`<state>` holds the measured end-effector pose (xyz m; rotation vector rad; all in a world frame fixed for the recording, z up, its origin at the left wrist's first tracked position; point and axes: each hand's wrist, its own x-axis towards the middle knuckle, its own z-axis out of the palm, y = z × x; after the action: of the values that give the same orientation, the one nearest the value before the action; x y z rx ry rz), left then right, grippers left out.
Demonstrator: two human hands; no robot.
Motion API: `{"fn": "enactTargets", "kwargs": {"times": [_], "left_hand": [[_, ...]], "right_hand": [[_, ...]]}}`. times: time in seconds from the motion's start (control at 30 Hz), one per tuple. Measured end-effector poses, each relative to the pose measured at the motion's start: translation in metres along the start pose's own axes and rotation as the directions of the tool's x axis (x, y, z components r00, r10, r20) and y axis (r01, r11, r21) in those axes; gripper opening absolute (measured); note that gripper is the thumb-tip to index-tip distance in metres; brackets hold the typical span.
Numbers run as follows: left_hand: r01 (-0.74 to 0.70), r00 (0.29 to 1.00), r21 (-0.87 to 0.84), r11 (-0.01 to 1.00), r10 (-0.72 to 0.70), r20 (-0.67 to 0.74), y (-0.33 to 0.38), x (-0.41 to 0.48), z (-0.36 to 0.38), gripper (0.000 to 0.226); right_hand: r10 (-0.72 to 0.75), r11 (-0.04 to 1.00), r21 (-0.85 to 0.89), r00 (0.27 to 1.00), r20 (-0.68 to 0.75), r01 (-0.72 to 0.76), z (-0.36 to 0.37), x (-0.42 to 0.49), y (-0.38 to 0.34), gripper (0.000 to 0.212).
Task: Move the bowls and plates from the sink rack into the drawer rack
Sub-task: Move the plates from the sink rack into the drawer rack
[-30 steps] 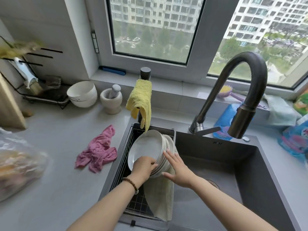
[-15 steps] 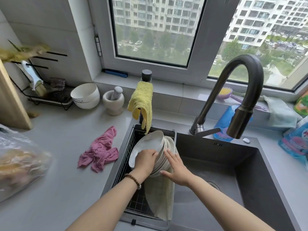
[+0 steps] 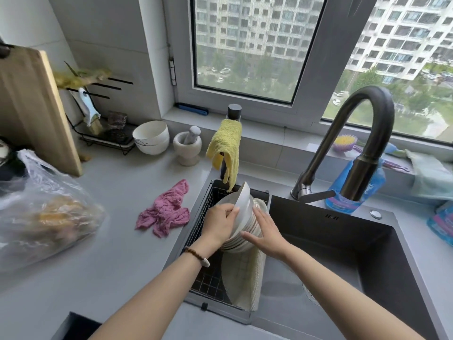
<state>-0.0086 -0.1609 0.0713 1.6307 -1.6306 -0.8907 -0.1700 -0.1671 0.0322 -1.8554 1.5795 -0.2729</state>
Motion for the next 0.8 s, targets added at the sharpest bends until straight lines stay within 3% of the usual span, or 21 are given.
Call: {"fn": "enactTargets", "kwargs": {"times": [0.13,0.27,0.43,0.63,0.8], "left_hand": [[0.008,0.998,-0.101,0.995,-0.015,-0.067,0.008,-0.031,-0.017,0.037],[0.031,0.992,-0.278,0.96,-0.063,-0.107,0.027,-0.096,-0.04,0.025],[0.061,0.968,-0.501,0.863,-0.174,-0.183,0.036,-0.218,-0.063,0.019],[0.056,0.887,-0.652,0.756,-0.337,-0.315,0.031,-0.393,-0.08,0.016],[0.085,0.763,-0.699,0.71,-0.497,-0.412,0.011,-0.534,-0.101,0.019]], "right_hand": [[-0.085,0.967,0.243,0.996,0.011,0.08,-0.009,-0.031,-0.035,0.095],[-0.185,0.865,0.484,0.981,0.054,0.136,0.002,-0.078,-0.063,0.098],[-0.337,0.79,0.584,0.928,0.159,0.186,0.038,-0.167,-0.091,0.094],[-0.517,0.779,0.563,0.79,0.33,0.275,0.098,-0.285,-0.13,0.11],[-0.608,0.766,0.584,0.597,0.523,0.268,0.17,-0.375,-0.172,0.096]]}}
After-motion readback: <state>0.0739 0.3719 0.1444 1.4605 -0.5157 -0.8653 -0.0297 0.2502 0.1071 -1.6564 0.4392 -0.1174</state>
